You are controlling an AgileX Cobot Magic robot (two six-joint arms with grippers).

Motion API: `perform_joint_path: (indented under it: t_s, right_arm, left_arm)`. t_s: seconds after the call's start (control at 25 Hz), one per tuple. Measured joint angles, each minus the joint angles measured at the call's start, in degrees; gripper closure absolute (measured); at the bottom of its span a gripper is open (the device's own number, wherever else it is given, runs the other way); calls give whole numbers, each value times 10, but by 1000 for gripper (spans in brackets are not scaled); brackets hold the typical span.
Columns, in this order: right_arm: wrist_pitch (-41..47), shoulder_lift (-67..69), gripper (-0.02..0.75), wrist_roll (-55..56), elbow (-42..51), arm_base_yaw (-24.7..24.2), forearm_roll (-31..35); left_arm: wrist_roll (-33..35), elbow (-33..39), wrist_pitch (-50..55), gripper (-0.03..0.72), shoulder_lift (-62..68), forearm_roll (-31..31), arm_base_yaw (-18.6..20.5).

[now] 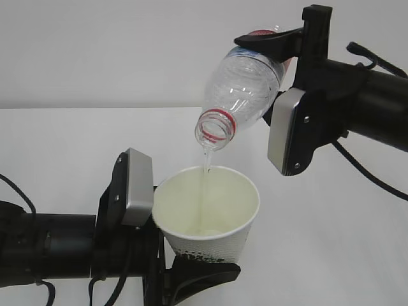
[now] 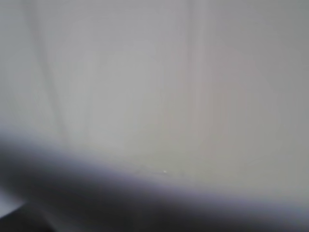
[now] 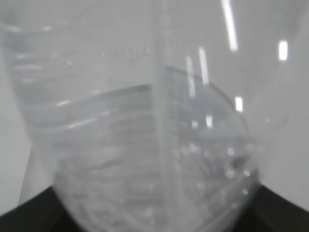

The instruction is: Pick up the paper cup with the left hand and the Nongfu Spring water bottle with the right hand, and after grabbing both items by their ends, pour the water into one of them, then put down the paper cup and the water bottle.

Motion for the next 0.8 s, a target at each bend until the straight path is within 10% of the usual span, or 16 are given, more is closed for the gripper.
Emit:
perform_joint_path:
  t_s: [0.8]
  right_arm:
    - [-5,0,262,-1,0,0,0]
  left_arm:
    - [0,0,0,186,0,0,0]
